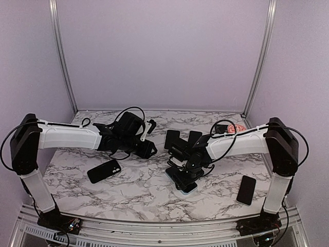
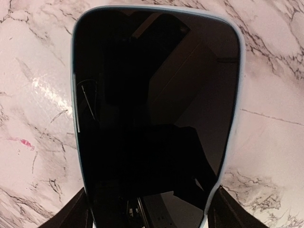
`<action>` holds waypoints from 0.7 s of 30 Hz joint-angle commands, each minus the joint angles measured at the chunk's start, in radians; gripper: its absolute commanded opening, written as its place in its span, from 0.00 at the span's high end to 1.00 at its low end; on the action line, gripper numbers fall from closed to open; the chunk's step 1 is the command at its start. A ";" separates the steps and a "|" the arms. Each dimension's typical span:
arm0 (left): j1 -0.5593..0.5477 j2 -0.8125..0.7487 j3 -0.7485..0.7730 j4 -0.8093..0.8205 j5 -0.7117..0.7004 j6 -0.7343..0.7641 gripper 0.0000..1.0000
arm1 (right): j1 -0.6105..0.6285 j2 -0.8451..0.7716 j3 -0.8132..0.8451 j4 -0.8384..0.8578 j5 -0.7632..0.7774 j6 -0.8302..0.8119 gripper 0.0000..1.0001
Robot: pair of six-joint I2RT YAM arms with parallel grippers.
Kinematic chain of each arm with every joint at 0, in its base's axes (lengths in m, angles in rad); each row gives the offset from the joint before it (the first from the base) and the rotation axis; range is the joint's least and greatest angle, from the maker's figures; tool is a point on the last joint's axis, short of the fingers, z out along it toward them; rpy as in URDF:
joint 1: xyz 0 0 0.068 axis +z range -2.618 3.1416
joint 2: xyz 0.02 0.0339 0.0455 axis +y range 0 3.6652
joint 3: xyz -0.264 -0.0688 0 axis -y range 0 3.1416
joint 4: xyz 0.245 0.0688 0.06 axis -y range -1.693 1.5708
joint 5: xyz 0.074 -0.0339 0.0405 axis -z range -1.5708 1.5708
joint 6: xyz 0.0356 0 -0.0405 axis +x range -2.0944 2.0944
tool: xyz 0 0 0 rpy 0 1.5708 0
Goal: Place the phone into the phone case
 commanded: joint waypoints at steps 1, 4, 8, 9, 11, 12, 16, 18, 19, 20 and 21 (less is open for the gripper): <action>-0.002 0.001 -0.002 0.004 -0.021 -0.017 0.56 | 0.009 0.022 0.008 -0.025 0.006 -0.016 0.42; -0.002 0.009 0.003 0.006 -0.019 -0.027 0.56 | 0.010 0.012 0.010 -0.013 0.006 -0.013 0.55; -0.002 0.024 0.006 0.016 0.002 -0.047 0.56 | 0.010 -0.024 0.008 0.021 0.003 -0.009 0.64; -0.002 0.032 0.005 0.023 0.009 -0.056 0.56 | 0.010 -0.039 0.001 0.038 0.003 -0.006 0.66; -0.002 0.050 0.005 0.041 0.024 -0.078 0.54 | 0.009 -0.074 -0.016 0.072 0.009 0.002 0.70; -0.002 0.061 0.007 0.049 0.028 -0.087 0.53 | 0.009 -0.086 -0.024 0.087 0.015 0.005 0.72; 0.006 0.081 0.017 0.053 -0.055 -0.089 0.51 | 0.005 -0.134 -0.079 0.172 0.044 0.012 0.80; 0.015 0.073 0.016 0.055 -0.101 -0.094 0.50 | 0.000 -0.149 -0.099 0.203 0.055 0.020 0.82; 0.018 0.067 0.014 0.063 -0.111 -0.100 0.48 | -0.002 -0.159 -0.108 0.222 0.062 0.022 0.83; 0.019 0.064 0.014 0.073 -0.114 -0.102 0.47 | -0.003 -0.170 -0.118 0.244 0.069 0.023 0.84; 0.020 0.063 0.013 0.082 -0.107 -0.103 0.45 | -0.003 -0.182 -0.126 0.266 0.078 0.025 0.84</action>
